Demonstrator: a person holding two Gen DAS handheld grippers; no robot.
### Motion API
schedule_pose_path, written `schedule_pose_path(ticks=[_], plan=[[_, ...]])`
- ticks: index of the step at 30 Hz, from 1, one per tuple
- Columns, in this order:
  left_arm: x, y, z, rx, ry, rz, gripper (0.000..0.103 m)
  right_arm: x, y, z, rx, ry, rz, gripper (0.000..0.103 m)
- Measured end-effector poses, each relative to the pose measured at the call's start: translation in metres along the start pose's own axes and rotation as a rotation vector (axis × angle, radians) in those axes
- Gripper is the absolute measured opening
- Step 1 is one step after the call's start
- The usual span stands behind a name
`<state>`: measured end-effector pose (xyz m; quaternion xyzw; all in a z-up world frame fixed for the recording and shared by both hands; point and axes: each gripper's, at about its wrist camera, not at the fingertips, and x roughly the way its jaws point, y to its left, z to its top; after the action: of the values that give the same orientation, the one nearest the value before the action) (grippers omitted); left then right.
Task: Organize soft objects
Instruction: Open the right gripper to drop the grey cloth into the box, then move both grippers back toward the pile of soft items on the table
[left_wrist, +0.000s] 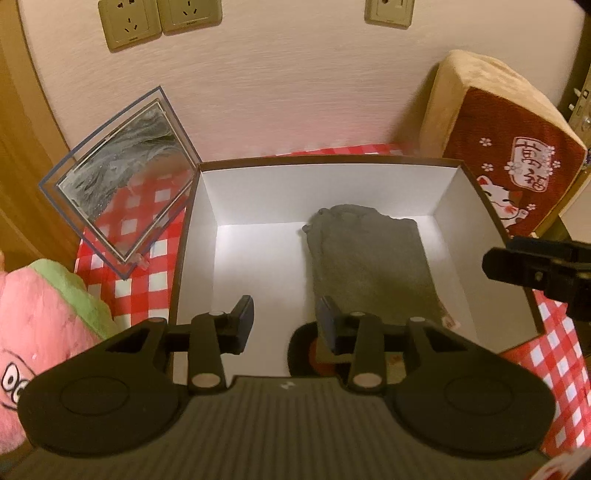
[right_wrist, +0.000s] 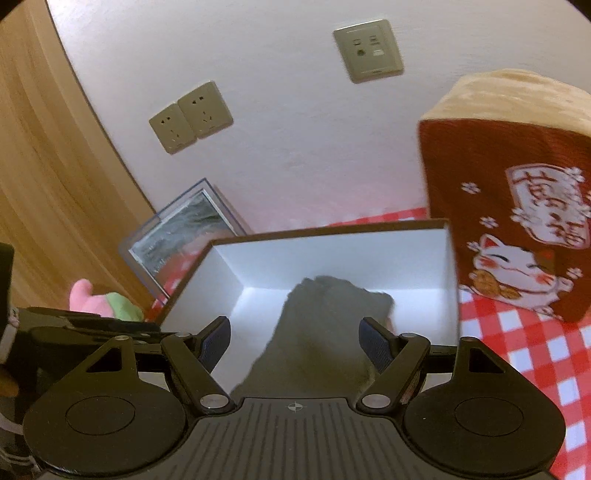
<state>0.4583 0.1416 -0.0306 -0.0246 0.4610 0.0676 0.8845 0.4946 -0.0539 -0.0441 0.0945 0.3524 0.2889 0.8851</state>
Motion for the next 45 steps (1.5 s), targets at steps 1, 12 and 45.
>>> schedule_pose_path(ticks=[1, 12, 45], plan=[[-0.004, -0.001, -0.002, -0.003, -0.003, -0.003, 0.037, -0.004, -0.001, -0.002, 0.003, -0.002, -0.004, 0.076], [-0.062, -0.009, -0.034, -0.049, -0.065, -0.018, 0.04, -0.061, 0.001, -0.029, 0.004, -0.05, -0.07, 0.076], [-0.157, -0.02, -0.194, -0.092, 0.004, -0.022, 0.041, -0.18, 0.024, -0.161, 0.03, 0.024, -0.099, 0.076]])
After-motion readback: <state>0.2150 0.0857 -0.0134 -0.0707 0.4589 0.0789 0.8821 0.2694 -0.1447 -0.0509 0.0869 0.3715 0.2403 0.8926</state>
